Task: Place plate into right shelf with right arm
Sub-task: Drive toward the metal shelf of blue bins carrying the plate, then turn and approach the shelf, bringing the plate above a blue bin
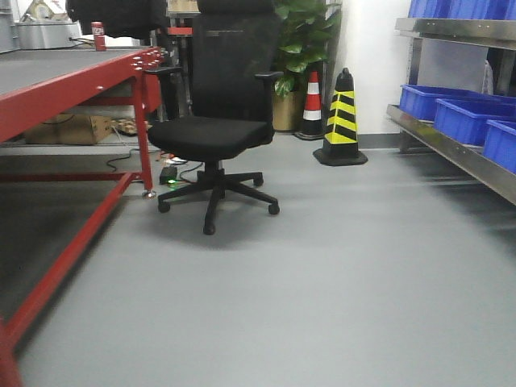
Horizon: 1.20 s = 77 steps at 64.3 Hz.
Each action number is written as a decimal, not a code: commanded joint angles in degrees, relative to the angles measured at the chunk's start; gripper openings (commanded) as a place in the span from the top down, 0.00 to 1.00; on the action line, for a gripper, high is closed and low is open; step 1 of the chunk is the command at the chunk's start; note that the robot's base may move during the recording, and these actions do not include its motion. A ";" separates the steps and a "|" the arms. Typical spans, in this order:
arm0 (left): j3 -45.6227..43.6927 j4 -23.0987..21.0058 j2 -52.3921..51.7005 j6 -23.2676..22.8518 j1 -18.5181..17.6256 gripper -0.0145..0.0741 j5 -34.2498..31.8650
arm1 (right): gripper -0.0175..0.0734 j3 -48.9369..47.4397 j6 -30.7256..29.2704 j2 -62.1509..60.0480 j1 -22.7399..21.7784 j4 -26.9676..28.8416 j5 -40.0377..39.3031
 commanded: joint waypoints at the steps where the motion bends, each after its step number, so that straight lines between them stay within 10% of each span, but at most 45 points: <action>1: 0.54 -0.12 -0.63 -0.14 -0.29 0.89 -5.11 | 0.75 -1.65 -0.45 0.43 0.04 -1.10 -4.96; 77: 0.54 -0.12 -0.63 -0.14 -0.29 0.89 -5.11 | 0.75 -1.65 -0.45 0.43 0.04 -1.10 -4.24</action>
